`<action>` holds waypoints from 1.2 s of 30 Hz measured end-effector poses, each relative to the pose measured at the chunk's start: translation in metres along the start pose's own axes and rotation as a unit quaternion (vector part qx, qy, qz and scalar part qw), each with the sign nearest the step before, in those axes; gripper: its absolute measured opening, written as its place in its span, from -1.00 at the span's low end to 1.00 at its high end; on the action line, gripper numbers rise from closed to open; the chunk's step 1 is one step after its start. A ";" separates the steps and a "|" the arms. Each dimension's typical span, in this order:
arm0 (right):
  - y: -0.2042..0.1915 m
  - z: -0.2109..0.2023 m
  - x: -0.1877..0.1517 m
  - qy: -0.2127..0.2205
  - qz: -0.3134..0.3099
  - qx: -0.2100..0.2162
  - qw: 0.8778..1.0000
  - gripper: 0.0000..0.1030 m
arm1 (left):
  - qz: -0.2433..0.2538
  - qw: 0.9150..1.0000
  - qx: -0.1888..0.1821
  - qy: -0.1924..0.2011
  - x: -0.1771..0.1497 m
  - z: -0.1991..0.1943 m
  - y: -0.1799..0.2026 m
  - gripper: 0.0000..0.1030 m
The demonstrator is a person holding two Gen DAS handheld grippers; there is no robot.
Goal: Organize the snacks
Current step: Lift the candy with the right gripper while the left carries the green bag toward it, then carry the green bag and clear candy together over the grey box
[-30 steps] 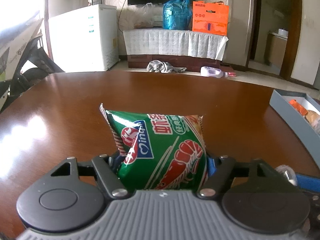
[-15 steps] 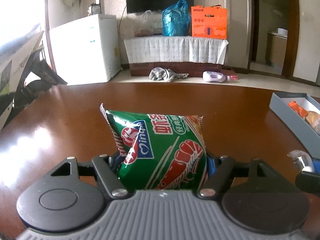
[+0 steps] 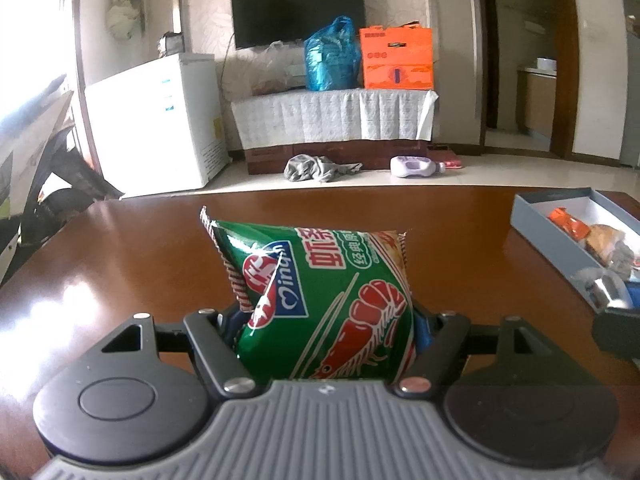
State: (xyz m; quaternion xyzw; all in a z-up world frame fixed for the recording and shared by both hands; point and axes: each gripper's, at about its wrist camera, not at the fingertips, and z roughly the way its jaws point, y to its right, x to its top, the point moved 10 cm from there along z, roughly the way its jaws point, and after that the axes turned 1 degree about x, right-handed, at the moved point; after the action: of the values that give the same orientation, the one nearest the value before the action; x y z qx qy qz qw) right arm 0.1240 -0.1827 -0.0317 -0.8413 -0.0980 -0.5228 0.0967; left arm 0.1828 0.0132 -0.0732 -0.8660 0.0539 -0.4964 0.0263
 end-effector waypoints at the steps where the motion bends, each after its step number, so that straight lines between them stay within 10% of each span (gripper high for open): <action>1: -0.001 -0.002 0.000 0.001 0.001 -0.002 1.000 -0.57 | 0.004 1.000 -0.001 0.001 0.000 -0.002 0.005 0.43; 36: 0.026 -0.050 0.015 0.023 0.022 -0.043 0.999 -0.56 | 0.017 0.999 -0.036 0.012 0.027 -0.001 0.081 0.43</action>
State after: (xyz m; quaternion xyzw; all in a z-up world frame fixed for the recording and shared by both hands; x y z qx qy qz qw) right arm 0.0943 -0.2204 0.0016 -0.8343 -0.0544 -0.5436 0.0743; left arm 0.1901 -0.0705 -0.0574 -0.8594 0.0867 -0.5038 0.0026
